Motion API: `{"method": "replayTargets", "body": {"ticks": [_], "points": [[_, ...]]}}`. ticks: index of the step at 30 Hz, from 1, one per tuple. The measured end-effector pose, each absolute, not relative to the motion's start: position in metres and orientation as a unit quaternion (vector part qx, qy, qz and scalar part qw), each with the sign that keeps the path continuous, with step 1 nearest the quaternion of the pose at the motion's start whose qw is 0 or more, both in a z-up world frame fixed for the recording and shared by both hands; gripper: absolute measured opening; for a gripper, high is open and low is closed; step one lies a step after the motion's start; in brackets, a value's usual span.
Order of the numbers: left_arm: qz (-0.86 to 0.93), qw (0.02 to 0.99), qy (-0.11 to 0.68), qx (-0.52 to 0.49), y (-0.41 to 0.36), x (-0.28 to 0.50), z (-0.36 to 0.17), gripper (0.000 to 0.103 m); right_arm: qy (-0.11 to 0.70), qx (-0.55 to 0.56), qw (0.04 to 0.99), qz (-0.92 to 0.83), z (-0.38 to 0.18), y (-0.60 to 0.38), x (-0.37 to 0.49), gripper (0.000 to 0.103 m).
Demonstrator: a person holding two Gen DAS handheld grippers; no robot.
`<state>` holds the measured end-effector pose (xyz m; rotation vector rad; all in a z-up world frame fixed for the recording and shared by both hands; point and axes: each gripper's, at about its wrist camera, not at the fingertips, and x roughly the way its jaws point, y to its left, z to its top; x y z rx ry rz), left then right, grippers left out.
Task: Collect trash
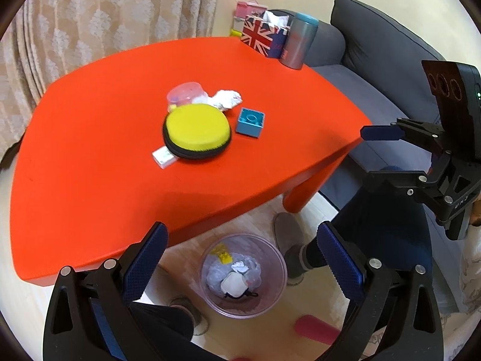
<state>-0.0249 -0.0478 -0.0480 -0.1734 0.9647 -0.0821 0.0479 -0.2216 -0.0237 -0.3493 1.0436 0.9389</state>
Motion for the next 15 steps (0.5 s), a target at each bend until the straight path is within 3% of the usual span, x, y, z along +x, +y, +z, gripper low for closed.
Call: {"method": "replayTargets", "body": {"ticks": [15], "points": [[-0.015,0.890,0.447,-0.093,-0.020,-0.006,-0.034,0.095,0.463,-0.203,0.743,0.438,-0.016,-0.188,0.076,0.098]]}}
